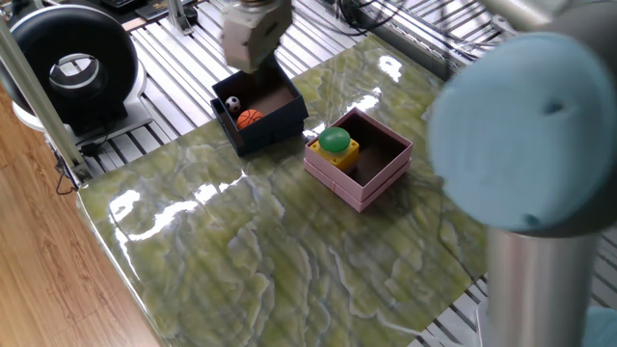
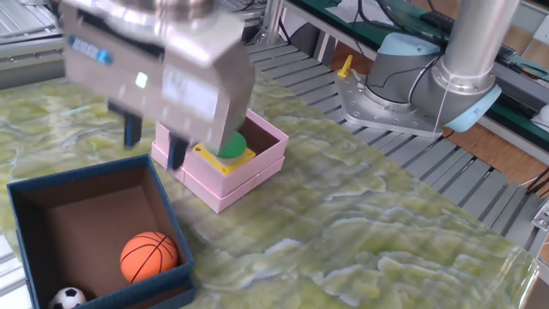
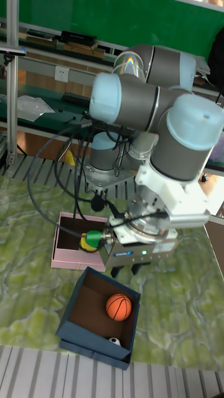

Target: Move an object from one box to another

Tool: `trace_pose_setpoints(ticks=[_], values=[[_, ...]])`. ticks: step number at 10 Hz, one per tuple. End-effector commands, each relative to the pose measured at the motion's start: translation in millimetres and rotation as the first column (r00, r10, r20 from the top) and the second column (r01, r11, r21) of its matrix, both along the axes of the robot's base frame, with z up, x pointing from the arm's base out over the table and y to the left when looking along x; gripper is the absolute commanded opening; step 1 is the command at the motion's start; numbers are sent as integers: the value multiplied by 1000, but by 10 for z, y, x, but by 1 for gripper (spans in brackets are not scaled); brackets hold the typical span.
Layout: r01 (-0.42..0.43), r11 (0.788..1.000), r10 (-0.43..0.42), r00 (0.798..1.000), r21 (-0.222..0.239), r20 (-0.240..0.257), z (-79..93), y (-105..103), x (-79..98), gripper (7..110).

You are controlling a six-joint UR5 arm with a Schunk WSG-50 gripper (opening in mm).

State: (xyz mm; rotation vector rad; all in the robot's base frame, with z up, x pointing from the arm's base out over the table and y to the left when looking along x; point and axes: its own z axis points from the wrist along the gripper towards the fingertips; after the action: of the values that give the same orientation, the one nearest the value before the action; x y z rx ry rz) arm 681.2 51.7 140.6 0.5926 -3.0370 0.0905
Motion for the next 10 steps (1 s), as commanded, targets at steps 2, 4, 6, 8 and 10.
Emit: trace_pose_setpoints(ticks=[2,4,6,8,10], values=[[-17,1000,17,1000,22,0,-317,96,271,44],[-24,998,25,1000,63,-13,-371,96,311,66],[-27,998,26,999,51,25,-421,-28,433,66],[-19,998,15,998,66,62,-520,-40,468,66],[-9,998,3,996,66,90,-661,-3,417,66]])
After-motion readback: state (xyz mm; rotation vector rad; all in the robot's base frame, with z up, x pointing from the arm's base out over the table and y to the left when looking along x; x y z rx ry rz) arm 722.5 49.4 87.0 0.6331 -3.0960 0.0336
